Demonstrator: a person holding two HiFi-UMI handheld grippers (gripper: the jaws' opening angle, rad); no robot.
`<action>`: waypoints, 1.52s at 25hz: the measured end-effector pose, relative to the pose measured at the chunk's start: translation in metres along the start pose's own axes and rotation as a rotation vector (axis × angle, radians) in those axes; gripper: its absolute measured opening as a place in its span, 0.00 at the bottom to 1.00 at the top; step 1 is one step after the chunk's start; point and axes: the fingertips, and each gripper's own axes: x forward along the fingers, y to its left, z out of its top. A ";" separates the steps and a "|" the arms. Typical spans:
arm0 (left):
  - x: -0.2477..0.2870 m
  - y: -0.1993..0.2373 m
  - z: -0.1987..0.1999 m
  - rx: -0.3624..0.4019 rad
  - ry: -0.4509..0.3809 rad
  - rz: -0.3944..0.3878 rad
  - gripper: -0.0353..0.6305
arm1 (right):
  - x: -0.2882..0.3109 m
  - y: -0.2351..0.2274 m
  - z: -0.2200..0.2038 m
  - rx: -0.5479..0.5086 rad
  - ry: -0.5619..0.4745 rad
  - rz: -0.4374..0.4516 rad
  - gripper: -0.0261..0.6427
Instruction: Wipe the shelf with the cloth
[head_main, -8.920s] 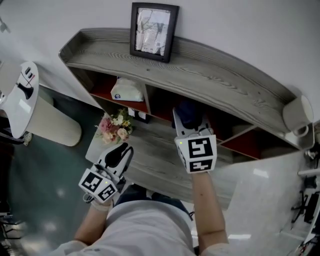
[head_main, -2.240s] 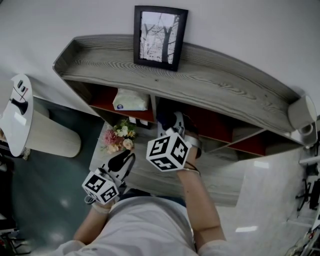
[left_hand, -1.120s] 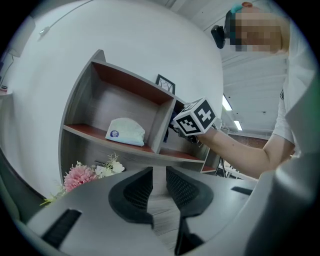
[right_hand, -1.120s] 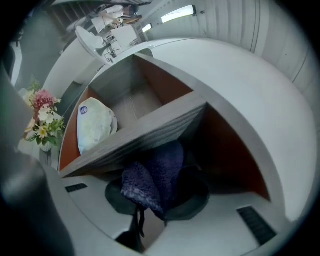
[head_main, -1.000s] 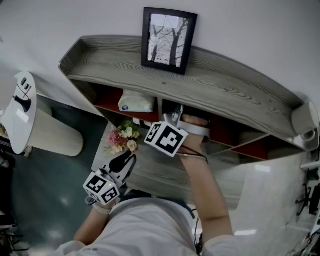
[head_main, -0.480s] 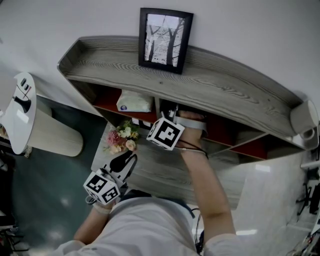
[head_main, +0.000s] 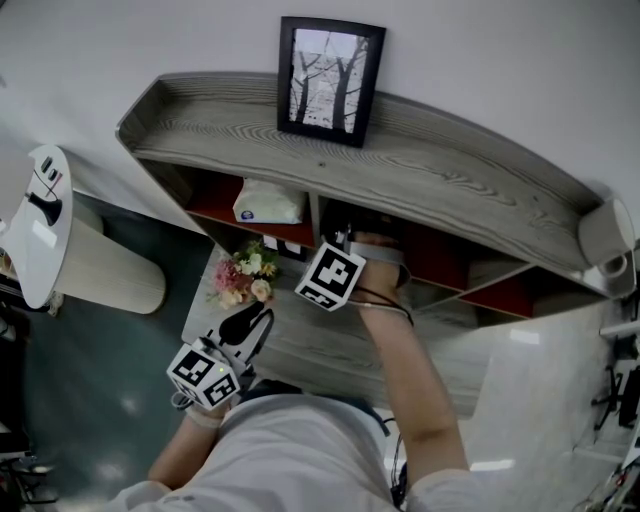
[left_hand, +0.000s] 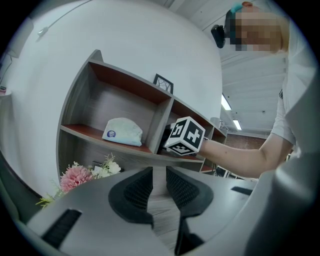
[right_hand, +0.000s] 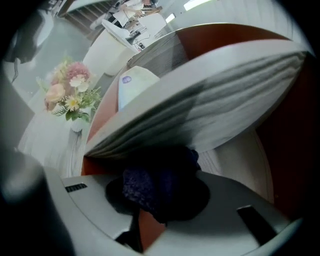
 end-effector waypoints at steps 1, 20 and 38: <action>0.000 0.000 0.000 0.000 -0.001 -0.002 0.19 | -0.001 0.005 0.000 0.004 -0.005 0.011 0.17; 0.036 -0.036 0.001 0.014 0.018 -0.163 0.19 | -0.064 -0.001 -0.046 0.235 -0.033 -0.098 0.17; 0.079 -0.097 -0.012 0.056 0.090 -0.367 0.19 | -0.134 -0.018 -0.184 0.951 -0.022 -0.221 0.17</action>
